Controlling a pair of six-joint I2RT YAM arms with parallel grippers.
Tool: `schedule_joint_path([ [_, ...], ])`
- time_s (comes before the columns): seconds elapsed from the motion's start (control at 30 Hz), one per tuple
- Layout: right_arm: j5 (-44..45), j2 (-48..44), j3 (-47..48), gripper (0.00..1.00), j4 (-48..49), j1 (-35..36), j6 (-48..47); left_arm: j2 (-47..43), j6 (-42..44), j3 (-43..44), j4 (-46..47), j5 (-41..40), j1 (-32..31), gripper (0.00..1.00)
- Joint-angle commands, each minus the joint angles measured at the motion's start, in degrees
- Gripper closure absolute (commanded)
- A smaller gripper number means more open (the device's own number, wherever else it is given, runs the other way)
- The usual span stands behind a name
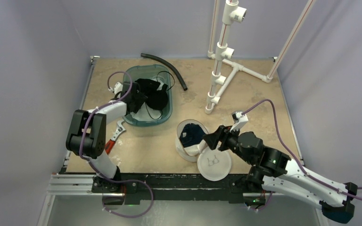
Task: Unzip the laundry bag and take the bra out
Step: Adjust the bra in the bin.
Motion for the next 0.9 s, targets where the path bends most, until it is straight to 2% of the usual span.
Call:
schedule_joint_path([
  [0.0, -0.05, 0.83, -0.45, 0.34, 0.97, 0.40, 0.28, 0.03, -0.26, -0.78, 8.26, 1.64, 0.68, 0.49],
  [0.1, -0.05, 1.24, -0.54, 0.34, 1.12, 0.38, 0.19, -0.62, 0.56, -0.64, 7.64, 1.05, 0.74, 0.47],
  [0.23, 0.04, 1.59, -0.50, 0.34, 1.21, 0.41, -0.12, -3.16, 2.00, 0.91, 1.35, -1.32, 0.77, 0.30],
  [0.3, 0.12, 1.78, -0.51, 0.34, 1.38, 0.44, -0.19, -5.21, 3.04, 0.71, -0.01, -2.74, 0.76, 0.29],
  [0.43, 0.06, 2.13, -0.69, 0.34, 1.66, 0.44, -0.34, -7.07, 5.88, 1.60, 0.71, -2.94, 0.89, 0.32],
  [0.7, 0.04, 1.98, -0.62, 0.34, 1.32, 0.42, -0.08, -1.66, 6.69, 3.84, 4.49, 3.82, 2.49, 0.51],
  [0.87, 0.21, 1.94, -0.65, 0.34, 1.23, 0.40, 0.01, 1.57, 5.53, 3.79, 7.14, 5.72, 3.00, 0.51],
])
